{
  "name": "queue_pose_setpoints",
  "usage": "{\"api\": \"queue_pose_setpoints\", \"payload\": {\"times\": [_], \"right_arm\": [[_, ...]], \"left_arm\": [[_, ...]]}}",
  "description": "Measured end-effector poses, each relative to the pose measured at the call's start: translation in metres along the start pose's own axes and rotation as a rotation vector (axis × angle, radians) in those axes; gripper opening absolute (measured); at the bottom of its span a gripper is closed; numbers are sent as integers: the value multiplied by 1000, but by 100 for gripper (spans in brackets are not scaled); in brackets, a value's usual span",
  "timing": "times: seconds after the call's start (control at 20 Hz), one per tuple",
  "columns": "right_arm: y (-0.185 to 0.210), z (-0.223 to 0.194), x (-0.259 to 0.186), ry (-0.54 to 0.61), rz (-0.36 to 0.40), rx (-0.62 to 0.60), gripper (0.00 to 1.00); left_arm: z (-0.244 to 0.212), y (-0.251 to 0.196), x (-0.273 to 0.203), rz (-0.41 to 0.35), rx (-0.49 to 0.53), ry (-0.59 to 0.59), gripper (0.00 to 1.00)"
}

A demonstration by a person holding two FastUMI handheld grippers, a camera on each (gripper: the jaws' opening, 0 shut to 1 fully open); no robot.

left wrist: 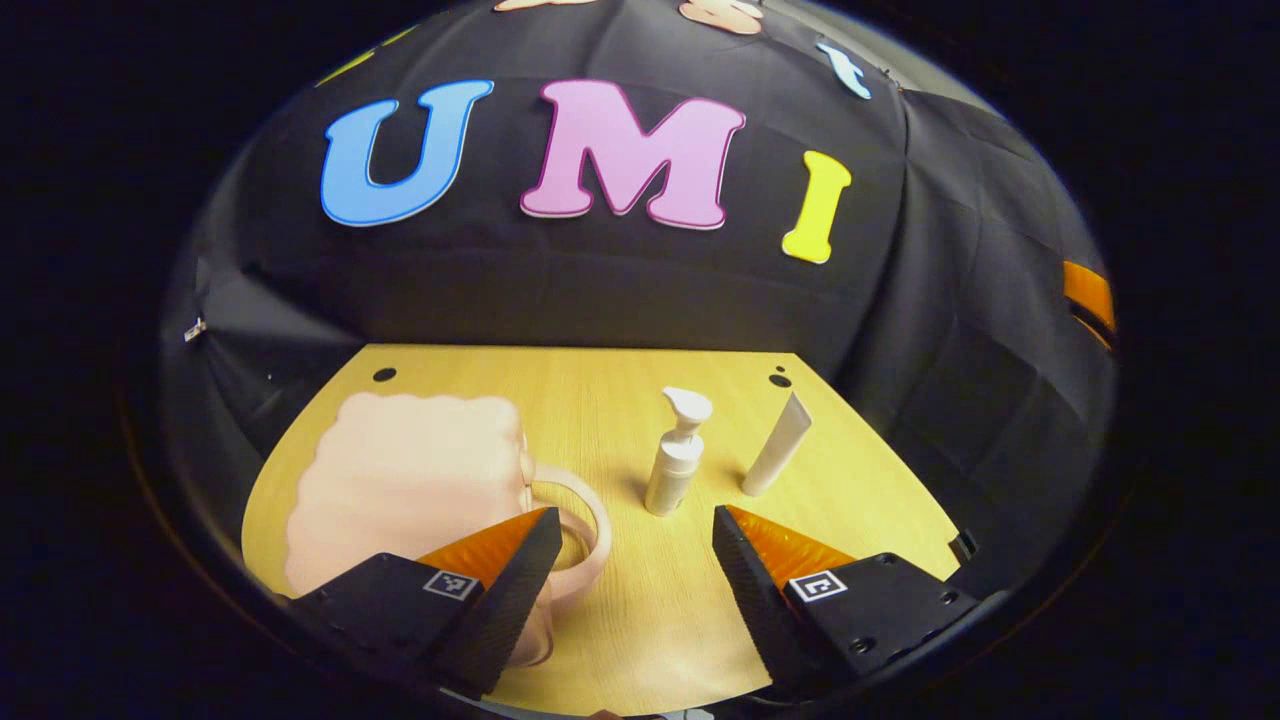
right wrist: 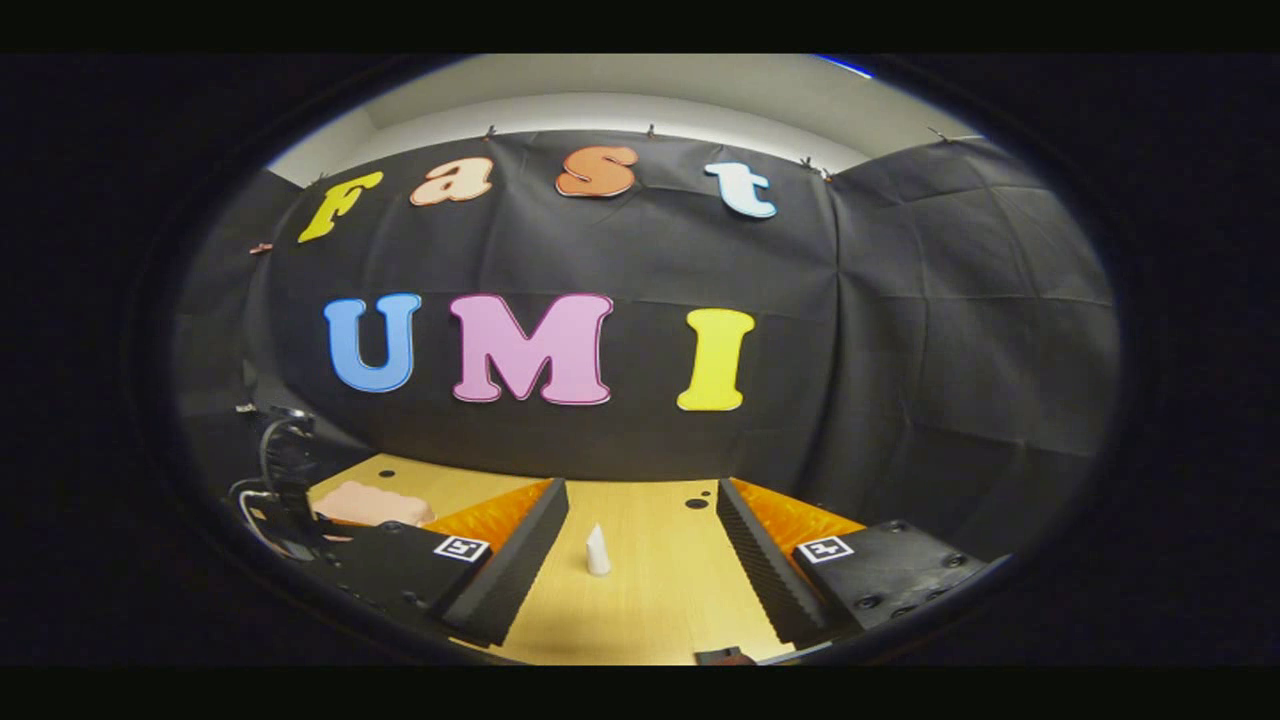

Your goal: First open the suitcase, pack the skin care products into it, and then close the suitcase.

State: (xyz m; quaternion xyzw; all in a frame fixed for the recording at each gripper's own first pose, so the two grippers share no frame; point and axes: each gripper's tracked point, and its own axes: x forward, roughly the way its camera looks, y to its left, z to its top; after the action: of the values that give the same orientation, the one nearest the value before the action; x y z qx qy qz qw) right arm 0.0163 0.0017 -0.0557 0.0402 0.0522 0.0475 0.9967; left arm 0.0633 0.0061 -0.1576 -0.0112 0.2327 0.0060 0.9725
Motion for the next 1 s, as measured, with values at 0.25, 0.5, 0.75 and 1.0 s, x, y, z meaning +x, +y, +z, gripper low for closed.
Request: {"api": "queue_pose_setpoints", "payload": {"times": [0.25, 0.5, 0.75, 1.0], "right_arm": [[-28, -55, 37, 120, 57, 24, 95], [-63, -98, 81, 214, 86, 84, 96], [-86, -127, 111, 299, 94, 127, 97], [-79, -122, 125, 289, 92, 106, 97]], "left_arm": [[-31, 21, 49, 103, 12, 145, 95], [-46, 21, 89, 154, 67, 233, 77], [-58, 38, 112, 233, 53, 304, 43], [-36, 28, 101, 209, 67, 300, 14]]}}
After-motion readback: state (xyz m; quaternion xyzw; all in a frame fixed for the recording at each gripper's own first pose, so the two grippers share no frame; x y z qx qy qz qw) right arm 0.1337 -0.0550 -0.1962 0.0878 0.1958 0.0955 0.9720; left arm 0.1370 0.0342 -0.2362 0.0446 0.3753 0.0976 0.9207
